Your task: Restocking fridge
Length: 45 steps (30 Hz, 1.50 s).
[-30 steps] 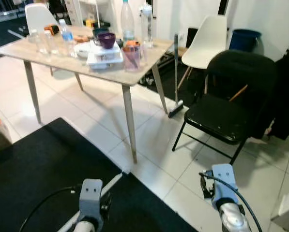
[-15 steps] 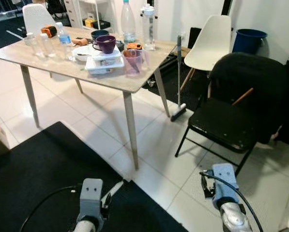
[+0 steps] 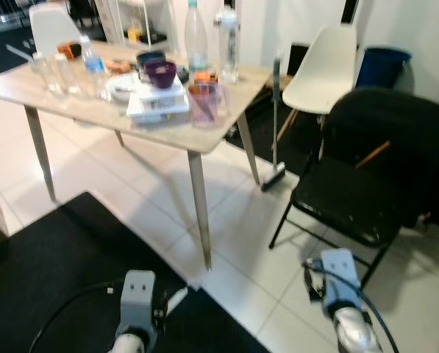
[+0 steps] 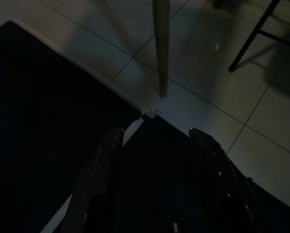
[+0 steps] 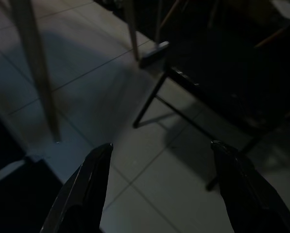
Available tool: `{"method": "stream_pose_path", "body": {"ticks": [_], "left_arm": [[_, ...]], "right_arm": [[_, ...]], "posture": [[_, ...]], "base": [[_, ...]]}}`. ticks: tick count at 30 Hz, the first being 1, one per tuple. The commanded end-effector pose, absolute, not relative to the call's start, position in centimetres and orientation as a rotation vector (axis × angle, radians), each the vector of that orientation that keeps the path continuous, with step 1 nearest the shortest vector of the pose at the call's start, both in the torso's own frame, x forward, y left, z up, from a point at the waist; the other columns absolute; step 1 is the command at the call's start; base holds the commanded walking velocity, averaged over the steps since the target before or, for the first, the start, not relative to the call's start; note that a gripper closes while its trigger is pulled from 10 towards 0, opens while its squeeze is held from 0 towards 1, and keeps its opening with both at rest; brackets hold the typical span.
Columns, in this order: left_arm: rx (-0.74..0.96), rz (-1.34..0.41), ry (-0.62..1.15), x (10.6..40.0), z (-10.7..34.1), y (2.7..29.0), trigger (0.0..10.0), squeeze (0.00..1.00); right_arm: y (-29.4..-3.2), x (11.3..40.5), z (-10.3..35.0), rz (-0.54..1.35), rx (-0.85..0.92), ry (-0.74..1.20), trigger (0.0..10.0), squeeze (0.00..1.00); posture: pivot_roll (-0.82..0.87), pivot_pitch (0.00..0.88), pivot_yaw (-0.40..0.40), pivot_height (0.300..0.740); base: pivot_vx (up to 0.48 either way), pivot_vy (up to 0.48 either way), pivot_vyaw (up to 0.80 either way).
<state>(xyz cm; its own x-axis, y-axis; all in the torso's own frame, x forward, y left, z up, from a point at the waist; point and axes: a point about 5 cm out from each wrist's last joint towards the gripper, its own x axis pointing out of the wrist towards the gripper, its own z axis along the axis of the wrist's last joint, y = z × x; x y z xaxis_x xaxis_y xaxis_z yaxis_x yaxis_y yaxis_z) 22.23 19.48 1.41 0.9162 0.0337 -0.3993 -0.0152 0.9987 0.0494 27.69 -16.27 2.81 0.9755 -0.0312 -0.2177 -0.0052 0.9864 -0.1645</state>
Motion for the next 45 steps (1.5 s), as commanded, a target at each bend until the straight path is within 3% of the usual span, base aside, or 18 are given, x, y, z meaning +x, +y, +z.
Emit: {"method": "stream_pose_path", "body": {"ticks": [1,13,45], "left_arm": [[0.046,0.029,0.432,21.82,0.98,19.49,10.0,0.0],[0.045,0.028,0.432,21.84,0.96,19.45,10.0,0.0],[0.045,0.023,0.431,21.88,0.96,19.32,10.0,0.0]], "right_arm": [[-16.14,27.35,2.34,-0.005,-0.168,0.239,10.0,0.0],[-16.14,27.4,2.35,-0.004,-0.17,0.239,10.0,0.0],[-16.24,27.49,2.37,-0.006,-0.176,0.239,10.0,0.0]], "posture": [[-0.07,0.13,0.018,0.74],[-0.07,0.131,0.018,0.74],[-0.07,0.122,0.016,0.74]], "base": [[0.337,0.0,0.0],[0.337,0.0,0.26],[0.337,0.0,0.55]]}}
